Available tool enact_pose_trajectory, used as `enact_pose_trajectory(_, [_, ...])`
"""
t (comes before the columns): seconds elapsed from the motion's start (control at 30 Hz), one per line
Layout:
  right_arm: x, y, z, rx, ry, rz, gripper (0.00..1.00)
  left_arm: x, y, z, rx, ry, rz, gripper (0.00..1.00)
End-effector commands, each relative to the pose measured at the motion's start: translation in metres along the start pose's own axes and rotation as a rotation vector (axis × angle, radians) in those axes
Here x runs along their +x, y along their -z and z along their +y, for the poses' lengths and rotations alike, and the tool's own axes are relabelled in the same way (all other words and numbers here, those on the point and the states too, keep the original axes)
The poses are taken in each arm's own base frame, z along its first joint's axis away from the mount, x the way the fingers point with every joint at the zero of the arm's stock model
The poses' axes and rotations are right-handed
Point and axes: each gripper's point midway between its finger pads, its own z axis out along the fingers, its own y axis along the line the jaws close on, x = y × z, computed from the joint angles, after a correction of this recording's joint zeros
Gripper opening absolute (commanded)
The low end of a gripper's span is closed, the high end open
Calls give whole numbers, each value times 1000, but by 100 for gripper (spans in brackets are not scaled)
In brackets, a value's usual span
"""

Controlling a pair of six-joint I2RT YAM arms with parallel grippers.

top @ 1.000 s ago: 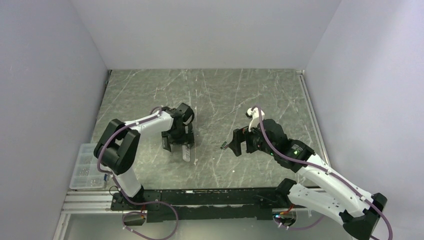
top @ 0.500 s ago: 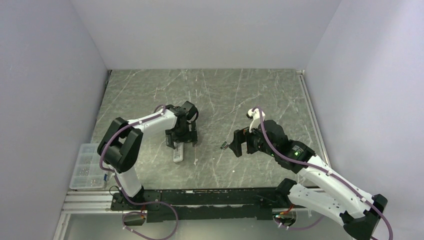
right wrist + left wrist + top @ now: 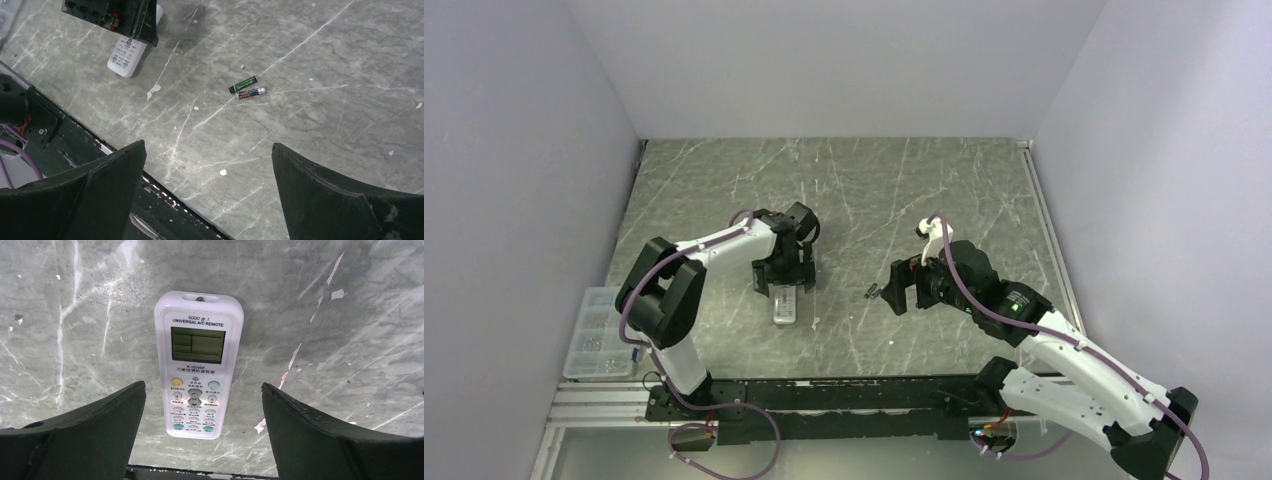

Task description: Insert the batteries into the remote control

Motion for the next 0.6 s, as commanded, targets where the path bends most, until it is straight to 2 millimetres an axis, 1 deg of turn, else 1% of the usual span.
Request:
enact_pose_trajectory(0.0, [-7, -3, 6, -26, -18, -28, 100, -3, 7, -2, 16, 8, -26, 91])
enact_pose_trajectory(0.17, [-6, -2, 7, -29, -24, -22, 100, -1, -1, 2, -13, 1, -19, 86])
enact_pose_trajectory(0.37, [-3, -2, 6, -24, -28, -19, 100, 3, -9, 3, -19, -11, 0, 78])
enact_pose_trajectory(0.5, [-2, -3, 6, -26, -31, -13, 100, 5, -12, 5, -31, -16, 4, 76])
enact_pose_trajectory(0.57, [-2, -3, 7, -30, -32, -15, 100, 6, -13, 5, -30, -22, 8, 71])
